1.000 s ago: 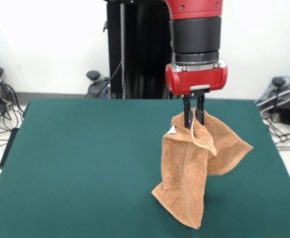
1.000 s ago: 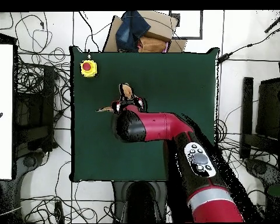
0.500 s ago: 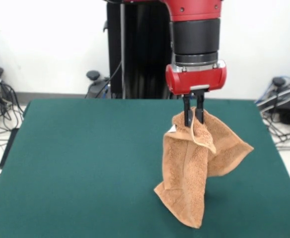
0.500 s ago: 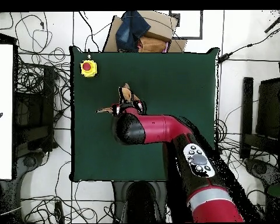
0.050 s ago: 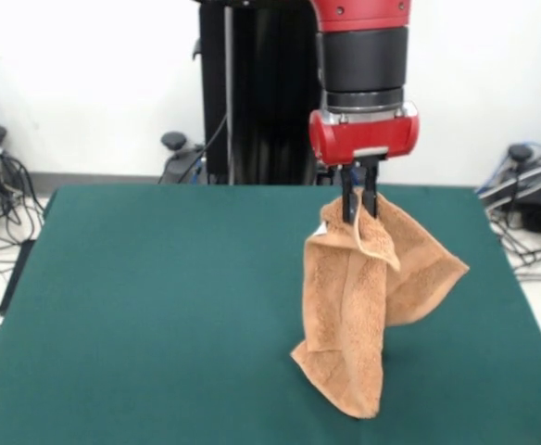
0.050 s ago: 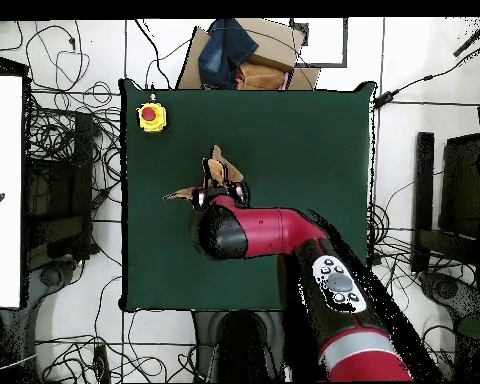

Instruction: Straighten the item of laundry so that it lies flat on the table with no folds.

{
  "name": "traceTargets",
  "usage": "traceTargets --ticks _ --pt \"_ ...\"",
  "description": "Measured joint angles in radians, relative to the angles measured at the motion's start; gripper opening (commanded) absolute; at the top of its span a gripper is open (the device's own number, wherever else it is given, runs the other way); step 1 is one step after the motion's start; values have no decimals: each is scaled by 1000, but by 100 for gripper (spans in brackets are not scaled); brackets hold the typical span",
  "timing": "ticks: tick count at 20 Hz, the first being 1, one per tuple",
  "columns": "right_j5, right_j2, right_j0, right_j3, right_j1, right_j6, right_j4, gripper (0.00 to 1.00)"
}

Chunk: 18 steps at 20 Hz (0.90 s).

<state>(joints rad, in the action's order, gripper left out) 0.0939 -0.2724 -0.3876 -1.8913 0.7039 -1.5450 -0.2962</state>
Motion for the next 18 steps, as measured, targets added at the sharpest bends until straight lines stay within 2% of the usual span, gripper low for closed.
traceTargets --ticks 8,18 --pt "-21 43 -1 -72 19 0 -30 0" --pt "-59 48 -1 -112 30 0 -55 0"
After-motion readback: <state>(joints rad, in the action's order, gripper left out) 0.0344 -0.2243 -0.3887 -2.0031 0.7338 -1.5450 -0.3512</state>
